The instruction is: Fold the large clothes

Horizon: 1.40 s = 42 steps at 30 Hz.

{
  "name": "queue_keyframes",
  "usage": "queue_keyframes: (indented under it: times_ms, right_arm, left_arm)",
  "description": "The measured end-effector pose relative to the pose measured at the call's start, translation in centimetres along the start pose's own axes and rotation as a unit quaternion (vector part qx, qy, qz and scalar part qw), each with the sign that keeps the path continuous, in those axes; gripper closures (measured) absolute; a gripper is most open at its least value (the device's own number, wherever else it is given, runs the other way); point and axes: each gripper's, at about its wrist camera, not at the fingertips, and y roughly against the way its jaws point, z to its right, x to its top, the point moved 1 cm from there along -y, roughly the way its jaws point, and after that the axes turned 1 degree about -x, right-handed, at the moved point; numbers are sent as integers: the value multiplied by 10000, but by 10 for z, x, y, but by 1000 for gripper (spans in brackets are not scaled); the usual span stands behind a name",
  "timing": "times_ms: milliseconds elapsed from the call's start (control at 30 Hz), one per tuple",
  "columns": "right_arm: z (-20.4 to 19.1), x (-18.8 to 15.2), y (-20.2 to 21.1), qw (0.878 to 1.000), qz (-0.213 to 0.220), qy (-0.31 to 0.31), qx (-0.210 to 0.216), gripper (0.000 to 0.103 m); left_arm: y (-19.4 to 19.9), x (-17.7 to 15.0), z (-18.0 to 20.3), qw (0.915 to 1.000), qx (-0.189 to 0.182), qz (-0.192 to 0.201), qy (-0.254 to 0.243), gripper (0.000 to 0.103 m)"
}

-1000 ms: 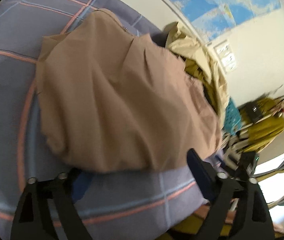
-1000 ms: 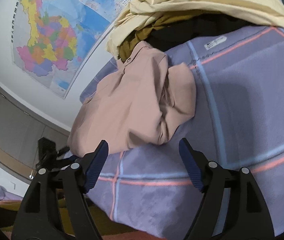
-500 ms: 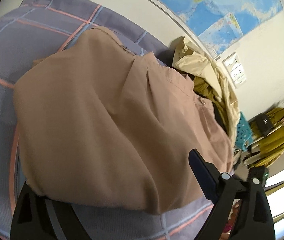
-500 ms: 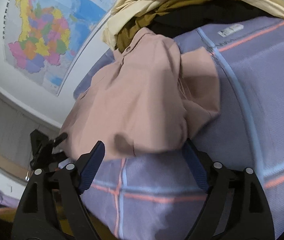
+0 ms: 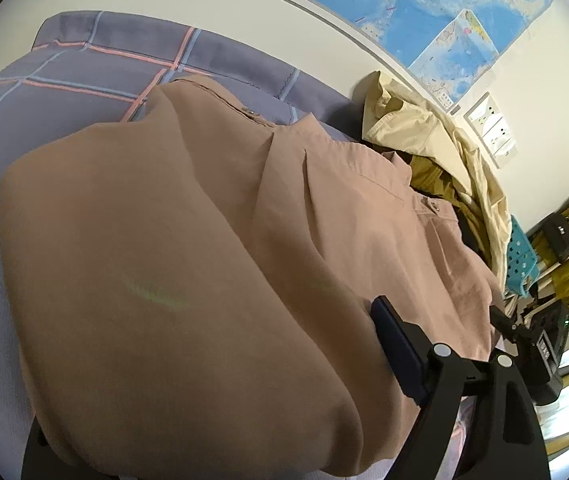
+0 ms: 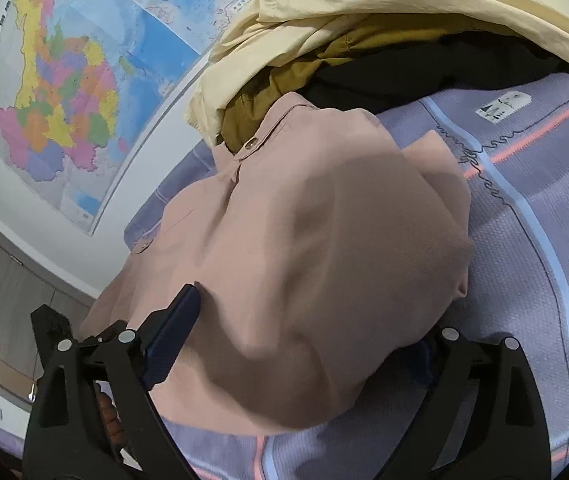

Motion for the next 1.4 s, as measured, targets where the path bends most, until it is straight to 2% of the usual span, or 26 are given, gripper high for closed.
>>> queue_keyframes:
  times_ms: [33,67,100,133,233,267,300,367,467,533,600,667,733,900,1233,1333,1400]
  right_arm:
    - [-1,0,-1,10000,12,-7,11,12]
    - [-1,1,-1,9997,25,-47,227,14]
    - [-1,1,-1,9993,0,-43,383,22]
    - [0,2,0,9991,11,-61,431,26]
    - [10,5,-1,9991,39,-250,329,31]
    - [9,5,-1,9994,29,-215,282,27]
    - [5,5,-3,9996,4,-121,272,19]
    - [-6,4,-10,9999,-33,78,126,14]
    - [-15,4,-21,9995,-54,325,-18,14]
    - [-16,6,-24,9993,-89,361,23,19]
    - [-12,9,-28,9994,-172,258,136,33]
    - [-8,12,-30,9992,-240,201,267,35]
    - [-9,13,-32,9990,-268,229,261,34]
    - [-16,14,-36,9988,-268,341,244,23]
    - [-17,18,-41,9985,-330,344,258,23]
    - [-14,20,-41,9983,-374,355,266,34]
    - [-11,21,-41,9980,-427,287,360,48]
  left_arm:
    - [-1,0,1,10000,38,5,-29,20]
    - [-2,1,2,9999,79,9,-74,20]
    - [-3,2,2,9999,101,12,-87,20]
    - [-4,3,2,9999,129,19,-88,20]
    - [-6,5,3,9996,250,41,-137,26]
    - [-7,6,3,9996,250,41,-151,26]
    - [-7,6,3,9995,253,35,-162,26]
    - [-9,8,4,9993,267,12,-242,23]
    - [-12,9,6,9988,369,17,-307,23]
    - [-14,10,8,9984,444,-5,-357,23]
    - [-15,10,10,9978,512,-38,-418,23]
    - [-16,11,11,9977,534,-36,-422,23]
    - [-16,11,12,9975,557,-38,-426,23]
    - [-16,10,13,9969,626,-32,-486,23]
    - [-16,11,12,9974,554,-10,-465,21]
    - [-16,13,9,9982,478,38,-361,21]
    - [-16,13,9,9980,533,81,-323,25]
